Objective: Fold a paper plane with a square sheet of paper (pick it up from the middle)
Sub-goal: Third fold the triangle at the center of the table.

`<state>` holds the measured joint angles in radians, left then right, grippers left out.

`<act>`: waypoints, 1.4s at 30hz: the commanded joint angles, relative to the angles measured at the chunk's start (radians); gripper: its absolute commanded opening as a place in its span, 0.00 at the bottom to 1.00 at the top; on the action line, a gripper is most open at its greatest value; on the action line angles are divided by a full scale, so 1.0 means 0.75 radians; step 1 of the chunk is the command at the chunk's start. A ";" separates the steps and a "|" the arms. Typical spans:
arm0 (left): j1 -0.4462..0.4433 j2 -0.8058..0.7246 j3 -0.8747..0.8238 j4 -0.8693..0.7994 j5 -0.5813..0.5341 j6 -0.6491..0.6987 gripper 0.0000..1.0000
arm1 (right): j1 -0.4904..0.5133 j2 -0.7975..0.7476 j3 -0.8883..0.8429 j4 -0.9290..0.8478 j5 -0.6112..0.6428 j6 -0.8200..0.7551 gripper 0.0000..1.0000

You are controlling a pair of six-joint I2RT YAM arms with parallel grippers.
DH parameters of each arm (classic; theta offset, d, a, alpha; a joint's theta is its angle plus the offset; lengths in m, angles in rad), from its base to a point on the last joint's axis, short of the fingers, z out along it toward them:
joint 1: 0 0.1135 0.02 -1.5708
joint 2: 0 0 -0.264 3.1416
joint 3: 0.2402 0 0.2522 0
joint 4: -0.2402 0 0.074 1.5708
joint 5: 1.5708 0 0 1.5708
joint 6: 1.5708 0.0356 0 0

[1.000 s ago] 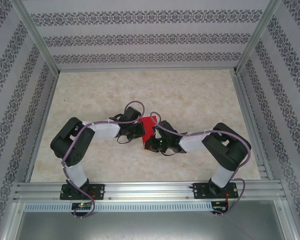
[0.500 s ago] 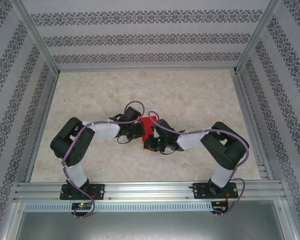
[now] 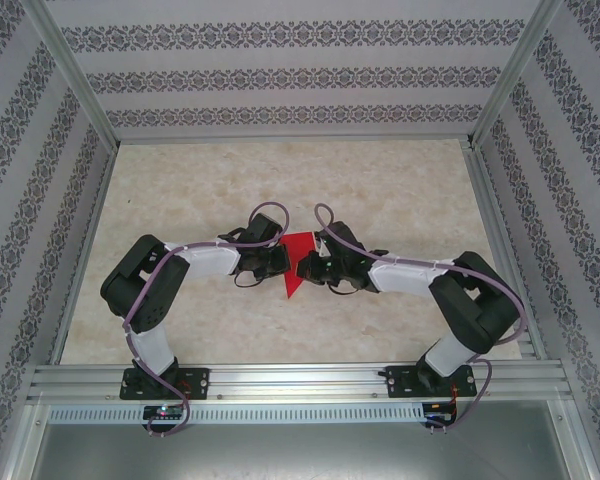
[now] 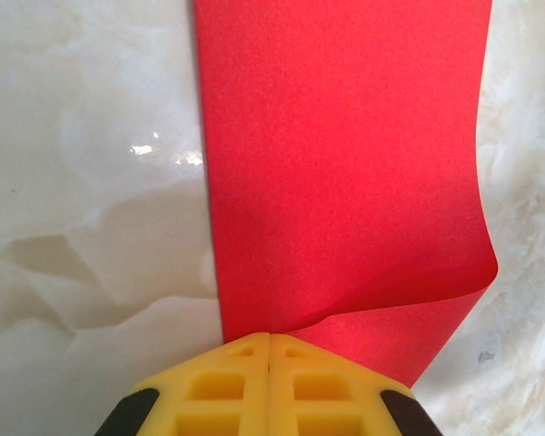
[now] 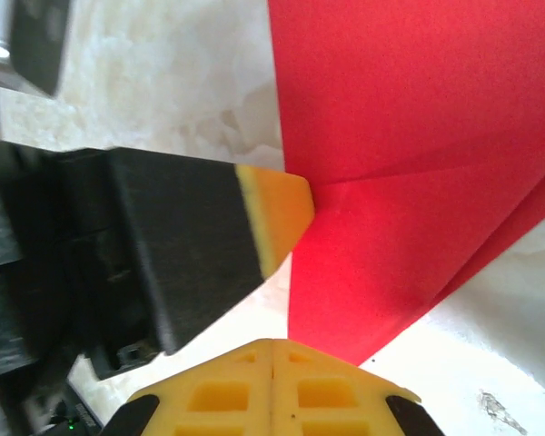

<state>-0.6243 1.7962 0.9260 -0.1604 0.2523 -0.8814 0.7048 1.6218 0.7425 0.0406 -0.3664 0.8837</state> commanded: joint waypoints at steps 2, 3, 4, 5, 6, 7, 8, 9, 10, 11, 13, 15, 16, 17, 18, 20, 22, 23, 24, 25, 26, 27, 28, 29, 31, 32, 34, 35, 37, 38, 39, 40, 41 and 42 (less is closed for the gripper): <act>-0.002 0.067 -0.033 -0.171 -0.140 -0.001 0.00 | -0.002 0.093 0.063 -0.022 0.007 -0.037 0.05; -0.002 0.069 -0.031 -0.171 -0.138 0.003 0.00 | -0.002 0.108 0.067 -0.019 0.008 -0.033 0.05; -0.002 0.070 -0.029 -0.169 -0.131 0.008 0.00 | -0.003 0.122 0.071 -0.015 0.014 -0.028 0.05; -0.002 0.071 -0.026 -0.169 -0.131 0.013 0.00 | -0.009 0.136 0.073 -0.018 0.019 -0.022 0.05; -0.002 0.071 -0.022 -0.172 -0.129 0.018 0.00 | -0.009 0.147 0.073 -0.018 0.019 -0.017 0.05; -0.002 0.074 -0.018 -0.172 -0.128 0.026 0.00 | -0.014 0.159 0.071 -0.021 0.025 -0.011 0.05; -0.002 0.072 -0.014 -0.171 -0.126 0.033 0.00 | -0.018 0.171 0.068 -0.029 0.032 -0.002 0.05; -0.002 0.074 -0.010 -0.170 -0.122 0.041 0.00 | -0.020 0.180 0.065 -0.030 0.032 0.005 0.05; -0.002 0.076 -0.002 -0.170 -0.117 0.053 0.00 | -0.023 0.187 0.056 -0.031 0.038 0.016 0.05; -0.002 0.076 0.004 -0.169 -0.113 0.064 0.00 | -0.022 0.193 0.048 -0.034 0.044 0.029 0.05; -0.002 0.078 0.016 -0.170 -0.109 0.080 0.00 | -0.022 0.205 0.032 -0.037 0.054 0.057 0.05; -0.002 0.077 0.031 -0.167 -0.100 0.094 0.00 | -0.022 0.217 0.013 -0.027 0.059 0.097 0.05; -0.002 0.077 0.039 -0.163 -0.095 0.100 0.01 | -0.022 0.220 0.000 -0.016 0.055 0.120 0.05; -0.002 0.072 0.048 -0.162 -0.089 0.104 0.03 | -0.020 0.220 -0.011 -0.004 0.060 0.145 0.05; -0.002 0.063 0.053 -0.155 -0.079 0.106 0.04 | -0.018 0.218 -0.019 0.002 0.063 0.164 0.05; -0.002 0.029 0.053 -0.125 -0.061 0.094 0.07 | -0.015 0.209 -0.027 -0.001 0.076 0.201 0.05; -0.003 -0.029 0.037 -0.090 -0.053 0.066 0.11 | -0.013 0.197 -0.035 0.000 0.090 0.231 0.05; -0.004 -0.068 0.012 -0.070 -0.061 0.043 0.14 | -0.011 0.188 -0.038 -0.001 0.097 0.247 0.05; -0.004 -0.108 -0.016 -0.045 -0.064 0.018 0.15 | -0.013 0.181 -0.041 -0.002 0.105 0.257 0.05; -0.006 -0.139 -0.044 -0.022 -0.059 -0.002 0.16 | -0.011 0.176 -0.043 -0.001 0.108 0.266 0.05; -0.010 -0.172 -0.077 0.000 -0.052 -0.027 0.16 | -0.012 0.171 -0.045 -0.003 0.112 0.275 0.05; -0.017 -0.201 -0.110 0.023 -0.040 -0.043 0.16 | -0.012 0.166 -0.045 -0.005 0.112 0.280 0.05; -0.025 -0.224 -0.137 0.040 -0.032 -0.059 0.16 | -0.012 0.164 -0.048 -0.003 0.111 0.284 0.05; -0.041 -0.245 -0.169 0.066 -0.019 -0.084 0.15 | -0.011 0.164 -0.046 -0.005 0.110 0.288 0.04; -0.072 -0.269 -0.221 0.128 0.023 -0.119 0.13 | -0.013 0.163 -0.045 0.000 0.102 0.293 0.04; -0.090 -0.274 -0.241 0.152 0.039 -0.140 0.12 | -0.014 0.164 -0.044 0.003 0.097 0.298 0.04; -0.120 -0.274 -0.270 0.208 0.062 -0.176 0.08 | -0.014 0.166 -0.041 0.006 0.094 0.298 0.04; -0.131 -0.271 -0.281 0.228 0.068 -0.194 0.06 | -0.014 0.165 -0.039 0.008 0.090 0.298 0.04; -0.152 -0.258 -0.289 0.239 0.062 -0.207 0.04 | -0.015 0.169 -0.037 0.011 0.086 0.296 0.04; -0.157 -0.249 -0.287 0.235 0.054 -0.212 0.03 | -0.015 0.171 -0.037 0.012 0.086 0.300 0.04; -0.160 -0.235 -0.289 0.245 0.055 -0.215 0.03 | -0.016 0.173 -0.038 0.015 0.085 0.298 0.04; -0.160 -0.226 -0.288 0.253 0.057 -0.216 0.02 | -0.016 0.175 -0.037 0.015 0.082 0.300 0.04; -0.161 -0.216 -0.286 0.266 0.060 -0.217 0.02 | -0.017 0.175 -0.037 0.015 0.080 0.300 0.04; -0.162 -0.210 -0.285 0.275 0.062 -0.221 0.02 | -0.016 0.177 -0.039 0.016 0.078 0.299 0.04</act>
<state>-0.7345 1.6222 0.7132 -0.0284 0.2867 -1.0111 0.6983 1.7435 0.7364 0.0971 -0.3519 1.0992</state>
